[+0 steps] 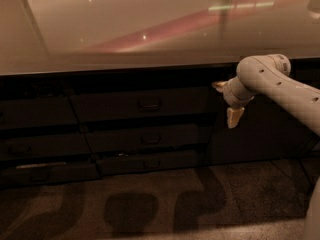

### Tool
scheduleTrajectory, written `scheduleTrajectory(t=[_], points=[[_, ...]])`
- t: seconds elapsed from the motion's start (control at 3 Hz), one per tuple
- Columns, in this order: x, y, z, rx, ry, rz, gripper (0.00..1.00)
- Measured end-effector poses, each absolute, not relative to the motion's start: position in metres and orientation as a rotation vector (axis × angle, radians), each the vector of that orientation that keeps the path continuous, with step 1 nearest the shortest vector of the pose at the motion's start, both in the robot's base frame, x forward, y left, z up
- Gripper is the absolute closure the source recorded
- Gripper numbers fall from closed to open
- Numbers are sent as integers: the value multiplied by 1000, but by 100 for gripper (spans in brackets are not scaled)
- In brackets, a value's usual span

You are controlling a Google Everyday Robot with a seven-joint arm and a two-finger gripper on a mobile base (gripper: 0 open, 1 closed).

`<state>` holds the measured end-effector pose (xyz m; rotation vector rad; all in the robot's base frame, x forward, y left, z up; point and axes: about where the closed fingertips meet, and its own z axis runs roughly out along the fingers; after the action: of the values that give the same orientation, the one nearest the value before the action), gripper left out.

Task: Open top drawer

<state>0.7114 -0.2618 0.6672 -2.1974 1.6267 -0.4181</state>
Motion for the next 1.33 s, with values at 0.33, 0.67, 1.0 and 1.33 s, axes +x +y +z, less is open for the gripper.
scheduleTrajectory(t=[0.33,0.67,1.0,1.33], points=[[714,-260,663,-2213,1639,-405,0],[730,-265,653,-2231,1717,-396,0],[758,-267,640,-2087,1675,-331,0],[760,-264,650,-2018,1632,-285,0]])
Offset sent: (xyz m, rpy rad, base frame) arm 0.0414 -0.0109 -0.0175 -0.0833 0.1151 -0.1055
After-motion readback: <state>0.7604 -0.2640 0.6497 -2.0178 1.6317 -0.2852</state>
